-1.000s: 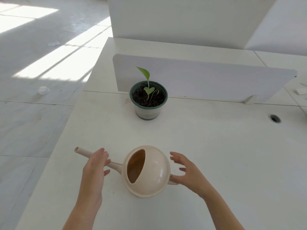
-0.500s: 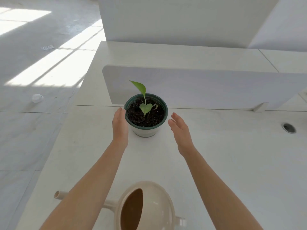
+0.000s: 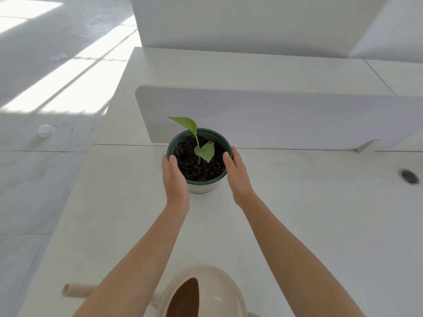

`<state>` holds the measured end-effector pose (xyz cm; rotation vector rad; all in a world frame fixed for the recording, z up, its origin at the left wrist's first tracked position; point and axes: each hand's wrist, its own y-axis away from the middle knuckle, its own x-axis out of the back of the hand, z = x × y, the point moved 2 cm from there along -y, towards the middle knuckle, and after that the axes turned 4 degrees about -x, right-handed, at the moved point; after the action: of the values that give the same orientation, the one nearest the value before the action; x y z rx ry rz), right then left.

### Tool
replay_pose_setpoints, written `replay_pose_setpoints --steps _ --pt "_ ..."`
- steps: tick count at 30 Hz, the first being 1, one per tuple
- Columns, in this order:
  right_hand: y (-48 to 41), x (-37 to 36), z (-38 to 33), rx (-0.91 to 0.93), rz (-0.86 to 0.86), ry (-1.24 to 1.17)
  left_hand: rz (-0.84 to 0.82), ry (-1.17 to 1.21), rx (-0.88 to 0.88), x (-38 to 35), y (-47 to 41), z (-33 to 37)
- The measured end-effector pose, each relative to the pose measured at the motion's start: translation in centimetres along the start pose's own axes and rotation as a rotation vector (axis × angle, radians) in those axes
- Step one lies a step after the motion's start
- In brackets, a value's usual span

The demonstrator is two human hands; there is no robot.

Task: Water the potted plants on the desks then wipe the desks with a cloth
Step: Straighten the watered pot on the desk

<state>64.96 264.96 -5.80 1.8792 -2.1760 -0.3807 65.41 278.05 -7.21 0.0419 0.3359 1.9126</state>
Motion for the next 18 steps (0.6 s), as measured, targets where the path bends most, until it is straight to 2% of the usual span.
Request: replay_pose_setpoints --steps 3,7,10,14,18 --pt "0.1 0.3 -0.5 -0.021 0.019 0.026 0.011 -0.019 -0.008 0.7 0.6 -0.3" --pt "1.8 0.2 0.4 -0.005 0.147 -0.033 0.046 -0.01 0.032 1.7 -0.9 1.1" --pt "2.4 -0.9 1.3 0.039 0.124 0.011 -0.049 -0.036 0.012 1.1 -0.6 1.2" --pt "1.9 -1.2 0.4 0.044 0.097 0.01 0.004 -0.102 -0.011 0.1 1.3 0.4" --pt "1.3 -0.2 -0.4 0.041 0.036 0.132 0.002 -0.089 -0.001 0.0 2.2 0.4"
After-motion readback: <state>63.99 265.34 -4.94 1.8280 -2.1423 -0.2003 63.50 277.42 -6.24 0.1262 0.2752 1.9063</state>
